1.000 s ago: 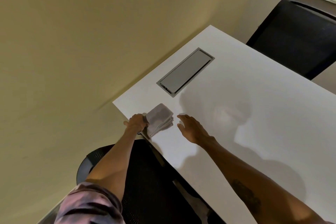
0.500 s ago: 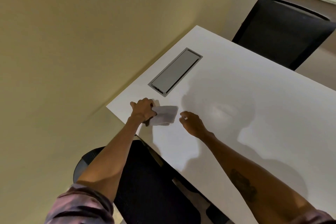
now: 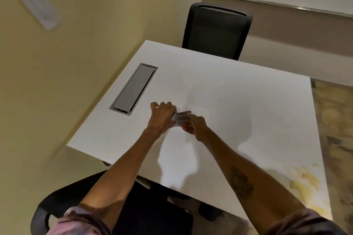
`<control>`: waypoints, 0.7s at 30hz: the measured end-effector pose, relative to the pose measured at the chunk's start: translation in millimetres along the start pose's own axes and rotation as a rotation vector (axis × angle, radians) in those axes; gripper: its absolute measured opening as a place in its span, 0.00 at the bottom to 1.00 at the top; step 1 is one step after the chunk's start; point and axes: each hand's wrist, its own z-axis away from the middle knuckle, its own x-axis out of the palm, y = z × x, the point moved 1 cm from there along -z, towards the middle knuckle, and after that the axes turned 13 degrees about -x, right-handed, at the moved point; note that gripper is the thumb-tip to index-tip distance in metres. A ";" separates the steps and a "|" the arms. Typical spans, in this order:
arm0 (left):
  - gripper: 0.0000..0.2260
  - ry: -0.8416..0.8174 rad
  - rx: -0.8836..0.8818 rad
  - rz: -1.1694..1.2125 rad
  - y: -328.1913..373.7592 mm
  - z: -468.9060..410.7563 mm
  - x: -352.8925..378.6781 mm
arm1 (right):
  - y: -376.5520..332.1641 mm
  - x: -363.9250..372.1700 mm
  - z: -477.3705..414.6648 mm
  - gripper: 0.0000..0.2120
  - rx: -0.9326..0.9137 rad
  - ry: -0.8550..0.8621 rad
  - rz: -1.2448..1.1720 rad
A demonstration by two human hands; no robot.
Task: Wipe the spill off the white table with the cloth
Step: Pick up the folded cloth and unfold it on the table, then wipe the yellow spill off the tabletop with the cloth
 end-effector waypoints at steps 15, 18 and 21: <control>0.24 0.503 0.670 -0.031 247.0 94.6 35.5 | 54.4 -235.1 102.0 0.23 0.044 0.562 -0.546; 0.30 0.488 0.732 0.069 292.4 124.3 49.4 | 81.1 -275.8 127.4 0.23 0.070 0.666 -0.425; 0.30 0.356 0.792 0.118 330.9 154.5 63.9 | 108.7 -313.9 150.0 0.23 0.152 0.843 -0.250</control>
